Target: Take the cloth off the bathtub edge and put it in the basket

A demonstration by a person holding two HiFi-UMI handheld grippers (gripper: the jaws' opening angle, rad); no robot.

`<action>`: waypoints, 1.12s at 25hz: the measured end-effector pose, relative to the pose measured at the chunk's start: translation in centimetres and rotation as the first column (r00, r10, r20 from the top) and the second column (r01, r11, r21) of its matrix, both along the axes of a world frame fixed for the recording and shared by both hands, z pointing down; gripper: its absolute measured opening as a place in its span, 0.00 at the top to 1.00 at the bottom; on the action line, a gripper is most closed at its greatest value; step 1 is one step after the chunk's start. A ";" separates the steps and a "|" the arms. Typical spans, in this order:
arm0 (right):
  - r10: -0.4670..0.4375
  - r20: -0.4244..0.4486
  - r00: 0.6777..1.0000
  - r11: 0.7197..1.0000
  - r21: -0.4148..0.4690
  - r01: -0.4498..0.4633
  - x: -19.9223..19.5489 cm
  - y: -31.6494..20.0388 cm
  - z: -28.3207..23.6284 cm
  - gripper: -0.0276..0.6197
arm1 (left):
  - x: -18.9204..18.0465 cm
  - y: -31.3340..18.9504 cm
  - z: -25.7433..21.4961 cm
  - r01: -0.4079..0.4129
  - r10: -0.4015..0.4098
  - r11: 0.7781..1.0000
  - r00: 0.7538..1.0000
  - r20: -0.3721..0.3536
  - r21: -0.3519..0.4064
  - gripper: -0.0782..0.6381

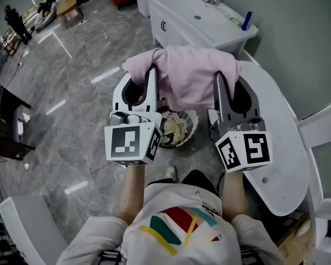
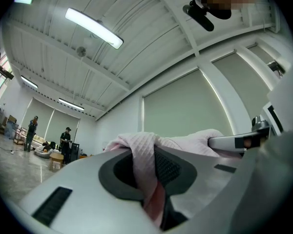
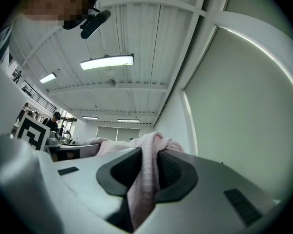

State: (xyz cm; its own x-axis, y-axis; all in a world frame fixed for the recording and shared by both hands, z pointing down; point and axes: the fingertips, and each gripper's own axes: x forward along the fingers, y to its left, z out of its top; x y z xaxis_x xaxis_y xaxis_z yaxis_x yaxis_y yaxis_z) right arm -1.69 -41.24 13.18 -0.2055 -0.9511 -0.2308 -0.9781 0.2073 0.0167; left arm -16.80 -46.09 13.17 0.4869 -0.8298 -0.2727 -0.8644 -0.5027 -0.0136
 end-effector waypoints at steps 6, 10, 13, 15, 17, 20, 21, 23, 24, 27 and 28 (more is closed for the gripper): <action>-0.046 0.054 0.997 0.997 -0.054 0.049 0.2 -4.1 2.3 0.82 | 0.0 -3.3 1.8 0.070 -0.069 0.997 0.997 0.041 -0.036 0.80; -0.104 0.074 0.992 0.990 -0.086 0.110 -0.8 -6.2 3.9 0.82 | -0.5 -4.8 2.8 0.162 -0.158 0.986 0.983 0.088 -0.041 0.80; -0.153 0.080 0.985 0.982 -0.095 0.160 -1.4 -7.3 3.9 0.82 | -1.1 -5.3 2.6 0.202 -0.198 0.979 0.975 0.096 -0.038 0.80; -0.183 0.079 0.980 0.977 -0.094 0.190 -1.8 -7.8 3.6 0.82 | -1.6 -5.5 2.4 0.222 -0.218 0.974 0.972 0.089 -0.038 0.80; -0.208 0.074 0.975 0.972 -0.091 0.214 -2.1 -8.2 3.4 0.82 | -1.9 -5.6 2.2 0.239 -0.235 0.970 0.968 0.090 -0.032 0.80; -0.226 0.073 0.971 0.968 -0.092 0.233 -2.4 -8.7 3.4 0.82 | -2.3 -5.5 2.2 0.262 -0.258 0.965 0.959 0.117 -0.018 0.80; -0.231 0.074 0.970 0.967 -0.095 0.237 -2.5 -8.8 3.5 0.82 | -2.4 -5.6 2.3 0.268 -0.264 0.963 0.957 0.121 -0.017 0.80; -0.236 0.072 0.969 0.965 -0.101 0.243 -2.7 -9.3 3.8 0.82 | -2.5 -5.8 2.4 0.276 -0.272 0.961 0.954 0.123 -0.017 0.80; -0.236 0.070 0.969 0.964 -0.106 0.243 -2.7 -9.5 4.0 0.82 | -2.6 -6.0 2.7 0.279 -0.274 0.960 0.953 0.127 -0.022 0.80; -0.237 0.054 0.970 0.962 -0.123 0.242 -2.9 -9.9 4.8 0.82 | -2.9 -6.3 3.8 0.284 -0.276 0.958 0.952 0.131 -0.045 0.80; -0.239 0.048 0.970 0.962 -0.127 0.243 -3.0 -9.9 5.0 0.82 | -2.9 -6.5 4.2 0.285 -0.276 0.957 0.952 0.131 -0.054 0.80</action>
